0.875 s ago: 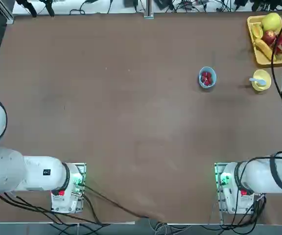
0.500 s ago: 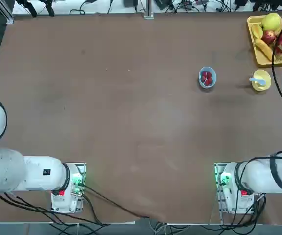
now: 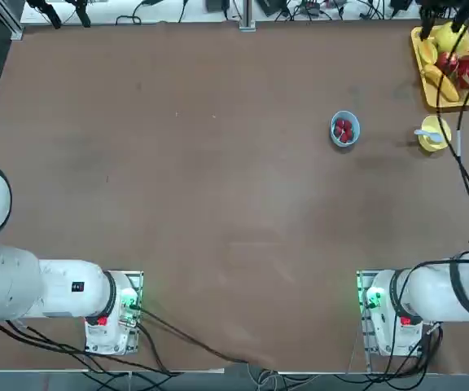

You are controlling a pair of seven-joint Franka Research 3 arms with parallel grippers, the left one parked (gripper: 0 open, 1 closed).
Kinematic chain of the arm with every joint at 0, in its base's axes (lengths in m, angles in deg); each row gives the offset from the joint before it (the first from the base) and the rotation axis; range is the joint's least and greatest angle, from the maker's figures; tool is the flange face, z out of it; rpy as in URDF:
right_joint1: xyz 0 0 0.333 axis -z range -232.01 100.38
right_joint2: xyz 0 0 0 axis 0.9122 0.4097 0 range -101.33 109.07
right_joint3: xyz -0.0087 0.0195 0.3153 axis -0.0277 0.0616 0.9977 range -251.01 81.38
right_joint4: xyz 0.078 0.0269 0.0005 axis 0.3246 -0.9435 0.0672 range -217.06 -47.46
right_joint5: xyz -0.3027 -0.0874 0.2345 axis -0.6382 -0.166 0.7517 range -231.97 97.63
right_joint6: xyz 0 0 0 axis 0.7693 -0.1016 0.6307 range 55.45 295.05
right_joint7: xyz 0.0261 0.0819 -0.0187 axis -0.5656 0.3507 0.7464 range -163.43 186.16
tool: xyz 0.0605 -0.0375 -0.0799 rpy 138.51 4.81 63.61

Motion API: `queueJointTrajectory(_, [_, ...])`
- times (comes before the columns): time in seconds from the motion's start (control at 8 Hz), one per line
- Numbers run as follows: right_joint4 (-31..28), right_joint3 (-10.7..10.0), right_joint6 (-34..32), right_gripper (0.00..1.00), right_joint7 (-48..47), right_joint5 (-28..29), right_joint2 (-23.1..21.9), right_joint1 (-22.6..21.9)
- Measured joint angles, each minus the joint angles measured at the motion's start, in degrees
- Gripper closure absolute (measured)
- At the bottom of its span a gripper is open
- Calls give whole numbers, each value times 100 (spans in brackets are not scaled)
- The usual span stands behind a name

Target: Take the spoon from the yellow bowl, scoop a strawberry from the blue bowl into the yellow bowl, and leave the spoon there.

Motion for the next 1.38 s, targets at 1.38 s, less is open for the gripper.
queueJointTrajectory(1.38, [-2987,70,2124,0,-4081,-4039,1410,-802])
